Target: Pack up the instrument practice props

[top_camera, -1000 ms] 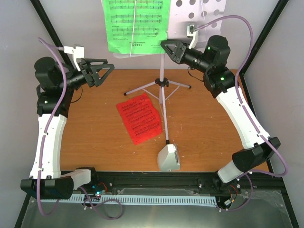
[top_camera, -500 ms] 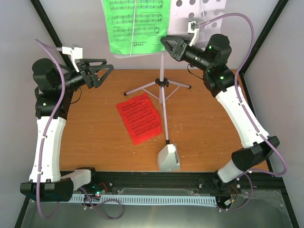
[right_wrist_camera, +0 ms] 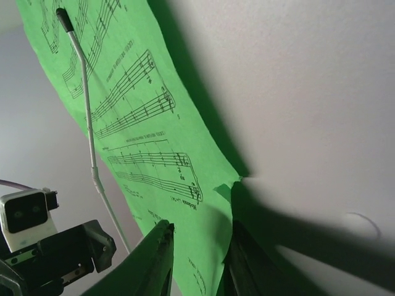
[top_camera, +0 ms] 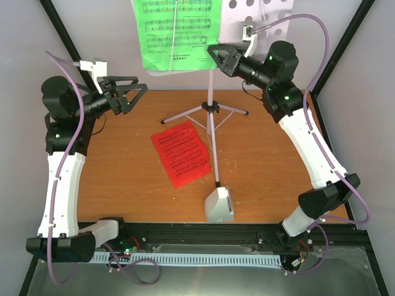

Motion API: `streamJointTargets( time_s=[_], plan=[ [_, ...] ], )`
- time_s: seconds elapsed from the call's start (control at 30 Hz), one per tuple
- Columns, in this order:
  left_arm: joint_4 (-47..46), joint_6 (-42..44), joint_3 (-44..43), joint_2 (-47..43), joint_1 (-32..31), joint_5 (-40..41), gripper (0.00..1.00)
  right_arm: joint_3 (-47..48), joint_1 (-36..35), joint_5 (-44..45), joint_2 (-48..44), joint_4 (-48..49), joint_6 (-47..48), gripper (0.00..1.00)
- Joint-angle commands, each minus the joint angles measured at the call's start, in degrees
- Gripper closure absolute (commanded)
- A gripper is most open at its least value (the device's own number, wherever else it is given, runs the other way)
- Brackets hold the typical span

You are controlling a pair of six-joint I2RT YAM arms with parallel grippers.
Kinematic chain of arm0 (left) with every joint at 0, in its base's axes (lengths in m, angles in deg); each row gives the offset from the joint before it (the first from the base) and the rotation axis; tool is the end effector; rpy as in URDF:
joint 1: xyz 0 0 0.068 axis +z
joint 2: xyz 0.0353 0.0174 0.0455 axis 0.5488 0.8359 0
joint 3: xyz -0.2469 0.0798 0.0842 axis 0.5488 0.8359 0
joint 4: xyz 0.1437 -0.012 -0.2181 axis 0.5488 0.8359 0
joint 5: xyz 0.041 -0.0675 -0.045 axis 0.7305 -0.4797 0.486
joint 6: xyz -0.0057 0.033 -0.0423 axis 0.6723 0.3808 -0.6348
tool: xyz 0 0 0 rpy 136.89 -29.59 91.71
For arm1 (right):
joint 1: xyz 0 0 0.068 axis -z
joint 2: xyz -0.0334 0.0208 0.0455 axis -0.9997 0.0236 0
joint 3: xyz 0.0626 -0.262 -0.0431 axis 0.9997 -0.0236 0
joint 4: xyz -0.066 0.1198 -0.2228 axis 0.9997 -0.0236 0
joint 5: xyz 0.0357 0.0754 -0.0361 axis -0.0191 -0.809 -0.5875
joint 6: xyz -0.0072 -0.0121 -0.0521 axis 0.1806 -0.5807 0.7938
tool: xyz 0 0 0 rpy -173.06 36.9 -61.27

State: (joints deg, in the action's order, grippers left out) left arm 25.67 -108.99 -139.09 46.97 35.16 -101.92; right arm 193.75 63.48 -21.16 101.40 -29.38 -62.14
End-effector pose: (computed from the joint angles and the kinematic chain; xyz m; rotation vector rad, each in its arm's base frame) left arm 0.2171 -0.0232 0.4974 0.4391 1.5741 -1.1310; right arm 0.3085 0.1660 0.5207 -0.3361 1.5391 1.2829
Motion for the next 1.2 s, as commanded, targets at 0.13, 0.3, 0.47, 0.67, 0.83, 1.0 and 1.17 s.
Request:
streamJointTargets(
  time_s=[0.13,0.3,0.47,0.67,0.83,1.0,1.17],
  plan=[
    [-2.95,0.19,-2.08,-1.61,0.33,2.36,0.14,2.98,-0.47,-0.37,2.1,-0.12,1.29,0.84],
    [-8.64,-2.25,-6.85,-0.27,0.33,3.58,0.18,1.92,-0.84,-0.23,1.39,0.65,4.12,0.97],
    [-4.53,-0.51,-16.52,5.39,-4.89,6.72,0.23,1.74,-0.91,-0.47,1.18,1.07,5.77,0.97],
    [5.34,5.75,-27.61,11.88,-14.05,15.47,0.29,1.19,-0.91,0.61,0.39,0.77,7.45,0.97],
    [6.04,4.27,-32.1,16.31,-16.56,15.93,0.29,1.18,-0.91,0.71,0.45,0.69,7.68,0.97],
    [10.13,3.86,-37.9,21.28,-17.85,18.94,0.32,1.26,-0.94,1.31,0.23,-0.36,8.77,0.97],
    [9.14,2.49,-38.87,23.3,-17.95,18.74,0.34,1.12,-0.94,1.22,-0.05,-0.47,9.34,0.97]
  ],
)
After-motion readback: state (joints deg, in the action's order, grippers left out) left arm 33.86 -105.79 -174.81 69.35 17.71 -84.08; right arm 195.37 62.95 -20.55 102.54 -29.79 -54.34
